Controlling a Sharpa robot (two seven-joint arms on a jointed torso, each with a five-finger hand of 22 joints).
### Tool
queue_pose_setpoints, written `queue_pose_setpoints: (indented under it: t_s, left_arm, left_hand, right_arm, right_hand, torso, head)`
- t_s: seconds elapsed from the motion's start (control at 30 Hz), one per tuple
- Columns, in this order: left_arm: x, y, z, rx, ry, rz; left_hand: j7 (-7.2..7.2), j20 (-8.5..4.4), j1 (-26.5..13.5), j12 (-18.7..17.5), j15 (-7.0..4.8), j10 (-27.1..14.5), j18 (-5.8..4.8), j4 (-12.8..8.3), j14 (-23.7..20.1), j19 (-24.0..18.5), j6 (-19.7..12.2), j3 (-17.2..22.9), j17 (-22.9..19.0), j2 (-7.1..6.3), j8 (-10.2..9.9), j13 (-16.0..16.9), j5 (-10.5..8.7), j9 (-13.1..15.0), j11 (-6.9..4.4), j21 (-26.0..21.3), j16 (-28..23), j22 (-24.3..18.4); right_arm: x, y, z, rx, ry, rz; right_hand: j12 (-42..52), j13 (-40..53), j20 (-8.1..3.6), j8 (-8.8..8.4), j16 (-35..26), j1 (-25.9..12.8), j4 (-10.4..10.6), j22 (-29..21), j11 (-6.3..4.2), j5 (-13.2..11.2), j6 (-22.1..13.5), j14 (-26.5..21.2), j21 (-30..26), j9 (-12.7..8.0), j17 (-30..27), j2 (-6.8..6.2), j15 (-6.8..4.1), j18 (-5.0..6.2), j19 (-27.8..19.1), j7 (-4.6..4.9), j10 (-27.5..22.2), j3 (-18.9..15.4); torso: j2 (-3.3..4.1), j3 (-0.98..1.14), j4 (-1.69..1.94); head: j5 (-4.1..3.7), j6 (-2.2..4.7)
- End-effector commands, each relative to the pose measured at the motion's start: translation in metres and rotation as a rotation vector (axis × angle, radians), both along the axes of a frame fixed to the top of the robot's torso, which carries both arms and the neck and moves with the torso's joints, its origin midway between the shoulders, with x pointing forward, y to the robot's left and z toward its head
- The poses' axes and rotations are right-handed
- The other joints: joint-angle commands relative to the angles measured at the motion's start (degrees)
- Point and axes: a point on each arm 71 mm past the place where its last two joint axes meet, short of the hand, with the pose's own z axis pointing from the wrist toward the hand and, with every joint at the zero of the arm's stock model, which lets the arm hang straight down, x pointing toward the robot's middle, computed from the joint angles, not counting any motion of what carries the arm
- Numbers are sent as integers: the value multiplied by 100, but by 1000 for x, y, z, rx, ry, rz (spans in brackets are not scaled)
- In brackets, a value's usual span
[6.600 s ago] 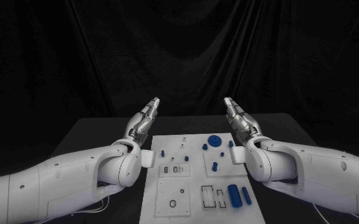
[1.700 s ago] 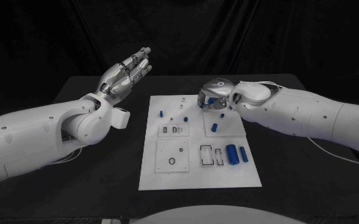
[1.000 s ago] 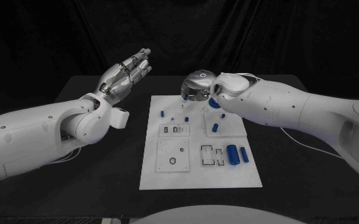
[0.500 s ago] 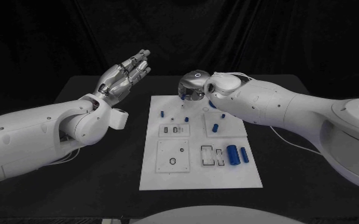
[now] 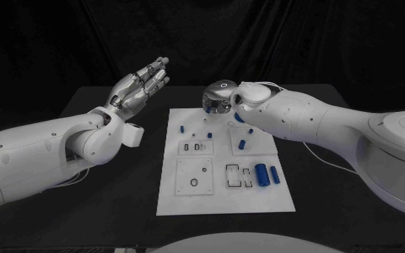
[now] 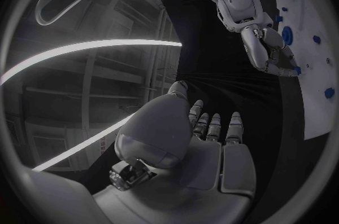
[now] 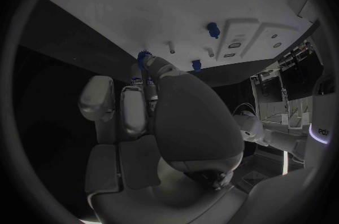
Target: Assemble the parts on the task board
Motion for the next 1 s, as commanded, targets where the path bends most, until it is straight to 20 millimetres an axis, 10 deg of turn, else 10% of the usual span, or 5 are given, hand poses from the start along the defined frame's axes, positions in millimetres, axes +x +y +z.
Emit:
queue_pose_setpoints:
  t_s: [0.03,1.0]
  left_arm:
    - [-1,-2,1,-11,-4,-17]
    - [-1,-1,0,-10,7,-26]
  left_hand:
    - [8,37,78,-29,47,-2,54,-5,8,8,39,42,-6,1,26,-4,22,7,31,-30,-21,-6]
    - [121,83,136,-21,84,21,57,13,8,17,394,82,-6,10,84,3,28,44,133,-22,-21,0]
  right_arm:
    - [1,-1,-3,-14,4,-24]
    - [1,3,-10,-32,17,-31]
  right_hand:
    - [-41,7,31,-33,34,12,7,18,27,12,-50,103,24,3,3,-20,19,-39,-17,0,-17,45]
    - [-209,18,65,-223,6,-106,6,165,31,-150,-307,27,74,3,-31,-45,47,-56,-62,-44,-126,173]
  torso:
    - [2,2,0]
    - [6,-5,4]
  head:
    - [-8,-11]
    - [11,-49]
